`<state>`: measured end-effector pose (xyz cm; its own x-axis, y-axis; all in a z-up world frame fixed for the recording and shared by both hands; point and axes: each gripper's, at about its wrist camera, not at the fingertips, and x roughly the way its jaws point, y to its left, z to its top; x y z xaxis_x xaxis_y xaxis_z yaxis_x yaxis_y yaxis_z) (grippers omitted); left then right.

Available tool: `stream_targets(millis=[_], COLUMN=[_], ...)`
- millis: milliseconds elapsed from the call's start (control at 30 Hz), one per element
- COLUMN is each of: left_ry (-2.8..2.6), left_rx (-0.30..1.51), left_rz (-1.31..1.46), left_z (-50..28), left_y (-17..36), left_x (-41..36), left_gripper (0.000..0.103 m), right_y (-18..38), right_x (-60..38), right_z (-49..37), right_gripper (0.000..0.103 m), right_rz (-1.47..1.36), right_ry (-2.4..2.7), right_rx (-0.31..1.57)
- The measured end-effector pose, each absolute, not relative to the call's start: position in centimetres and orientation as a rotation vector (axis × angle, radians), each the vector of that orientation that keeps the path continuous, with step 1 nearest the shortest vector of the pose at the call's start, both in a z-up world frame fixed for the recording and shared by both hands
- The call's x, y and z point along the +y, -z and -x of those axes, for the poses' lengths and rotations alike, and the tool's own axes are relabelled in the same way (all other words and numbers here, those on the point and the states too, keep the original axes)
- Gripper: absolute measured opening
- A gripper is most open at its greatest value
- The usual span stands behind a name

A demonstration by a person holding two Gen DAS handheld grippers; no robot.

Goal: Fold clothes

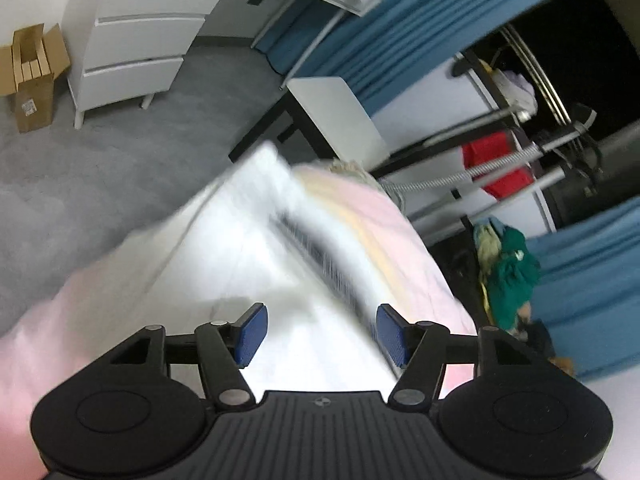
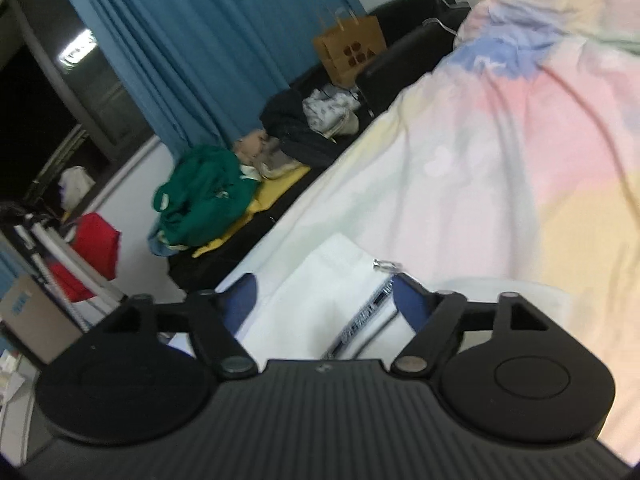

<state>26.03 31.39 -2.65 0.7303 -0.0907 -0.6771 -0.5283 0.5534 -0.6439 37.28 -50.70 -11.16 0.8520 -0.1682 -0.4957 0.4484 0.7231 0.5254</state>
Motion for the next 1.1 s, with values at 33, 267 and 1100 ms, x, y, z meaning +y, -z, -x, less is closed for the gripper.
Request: stream_targets(millis=[33,267,1100], left_ry=[-0.285,-0.295,-0.243], left_rx=[0.740,0.766,0.435], left_rz=[0.979,1.206,1.306], left_z=[-24.6,-16.6,-19.0], left_y=[2.5,6.2,14.3], left_x=[30.5,26.9,29.5], left_gripper=[0.066,0.076,0.014], right_y=[10.8,11.6,23.6], right_x=[-50.5,-48.3,-51.6], right_z=[-36.1,-28.0,-34.6], right_gripper=[0.079,0.079,0.039], right_rz=[-0.689,-0.778,-1.099], right_ry=[0.353,0.268,0.283], right_rx=[0.441,0.473,0.409])
